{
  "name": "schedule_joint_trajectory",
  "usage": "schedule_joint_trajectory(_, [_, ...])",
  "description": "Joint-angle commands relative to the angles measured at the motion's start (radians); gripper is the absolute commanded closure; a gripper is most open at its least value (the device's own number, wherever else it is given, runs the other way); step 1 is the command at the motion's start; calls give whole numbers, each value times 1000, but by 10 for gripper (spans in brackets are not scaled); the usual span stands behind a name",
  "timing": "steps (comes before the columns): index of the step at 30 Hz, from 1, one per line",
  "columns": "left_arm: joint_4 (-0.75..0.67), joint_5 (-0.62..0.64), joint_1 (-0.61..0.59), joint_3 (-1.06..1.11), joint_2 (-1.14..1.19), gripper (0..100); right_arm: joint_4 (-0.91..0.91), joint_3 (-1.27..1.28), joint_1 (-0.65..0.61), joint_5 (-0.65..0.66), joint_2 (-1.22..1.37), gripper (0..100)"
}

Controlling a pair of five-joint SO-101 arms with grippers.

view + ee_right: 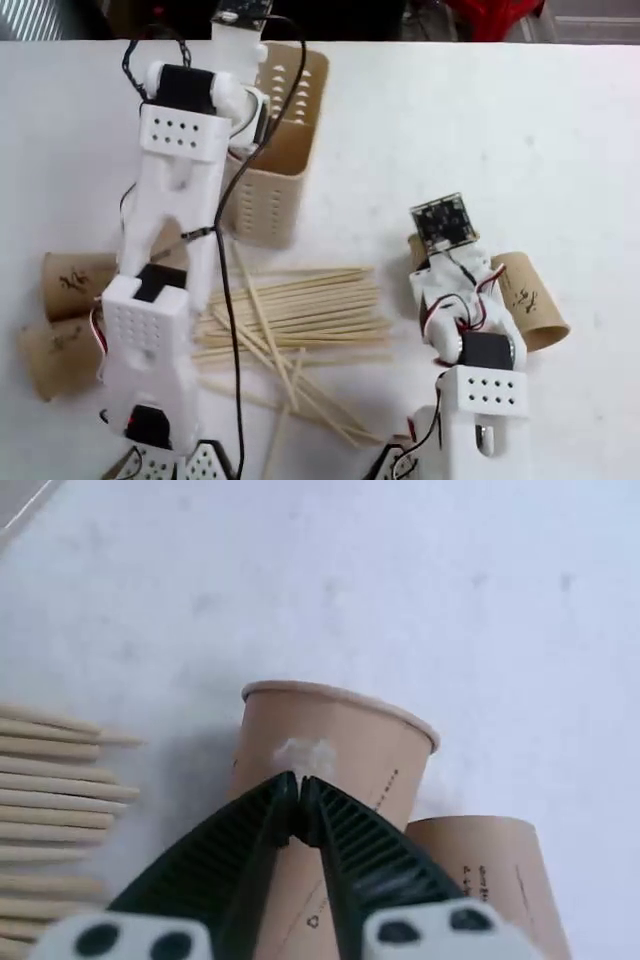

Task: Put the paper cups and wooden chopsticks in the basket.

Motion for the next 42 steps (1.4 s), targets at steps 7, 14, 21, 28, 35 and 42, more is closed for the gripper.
schedule_joint_trajectory(7, [-35,-3,-7,-267,-85,831,-36,43,4,5,-19,982])
schedule_joint_trajectory(14, [-68,-166,77,-476,-99,832,-38,44,4,5,-19,982])
schedule_joint_trajectory(21, [-146,-420,87,-233,-99,831,-38,44,4,5,-19,981])
schedule_joint_trajectory(28, [-117,-835,79,-123,-101,829,-38,46,4,5,-19,981])
schedule_joint_trajectory(35, [-115,-974,70,-115,-97,828,-38,46,4,5,-19,981])
schedule_joint_trajectory(42, [-95,-1123,68,-115,-24,807,-38,46,4,5,-19,981])
